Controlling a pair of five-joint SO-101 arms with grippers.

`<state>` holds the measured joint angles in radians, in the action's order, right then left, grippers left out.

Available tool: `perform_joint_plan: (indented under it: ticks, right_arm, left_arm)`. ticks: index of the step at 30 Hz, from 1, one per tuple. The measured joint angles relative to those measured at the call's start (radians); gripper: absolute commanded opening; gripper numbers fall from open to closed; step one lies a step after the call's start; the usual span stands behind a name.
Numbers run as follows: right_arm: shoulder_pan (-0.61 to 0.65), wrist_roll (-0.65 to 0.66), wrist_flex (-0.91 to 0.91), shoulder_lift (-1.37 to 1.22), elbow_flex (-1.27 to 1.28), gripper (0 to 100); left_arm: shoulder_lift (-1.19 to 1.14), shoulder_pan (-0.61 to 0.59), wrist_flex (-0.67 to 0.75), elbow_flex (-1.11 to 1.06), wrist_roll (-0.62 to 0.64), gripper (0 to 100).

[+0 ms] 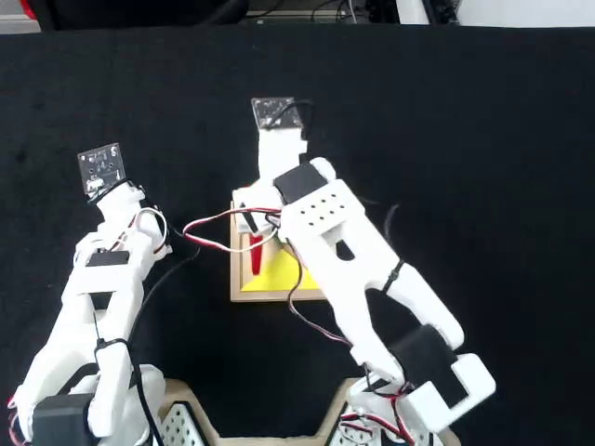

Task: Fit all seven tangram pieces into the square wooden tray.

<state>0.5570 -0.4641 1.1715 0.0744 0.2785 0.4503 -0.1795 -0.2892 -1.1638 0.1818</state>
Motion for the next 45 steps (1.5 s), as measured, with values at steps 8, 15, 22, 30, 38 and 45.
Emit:
perform_joint_plan:
  ticks: [8,15,22,30,38,45]
  right_arm:
    - [0.057,-0.057,-0.026,-0.025,0.018,1.1]
    - [0.077,-0.057,-0.063,-0.124,0.018,1.1]
    - [0.058,-0.057,-0.063,-0.181,0.018,1.1]
    - [0.058,-0.057,-0.066,-0.190,0.017,1.2]
    - [0.055,-0.057,-0.120,-0.190,0.017,1.2]
    - [0.023,-0.057,-0.120,-0.190,0.017,1.5]
  left_arm:
    - [0.000,0.000,0.000,0.000,0.000,3]
    - [0.000,0.000,0.000,0.000,0.000,3]
    - [0.000,0.000,0.000,0.000,0.000,3]
    - [0.000,0.000,0.000,0.000,0.000,3]
    - [0.000,0.000,0.000,0.000,0.000,3]
    - [0.000,0.000,0.000,0.000,0.000,3]
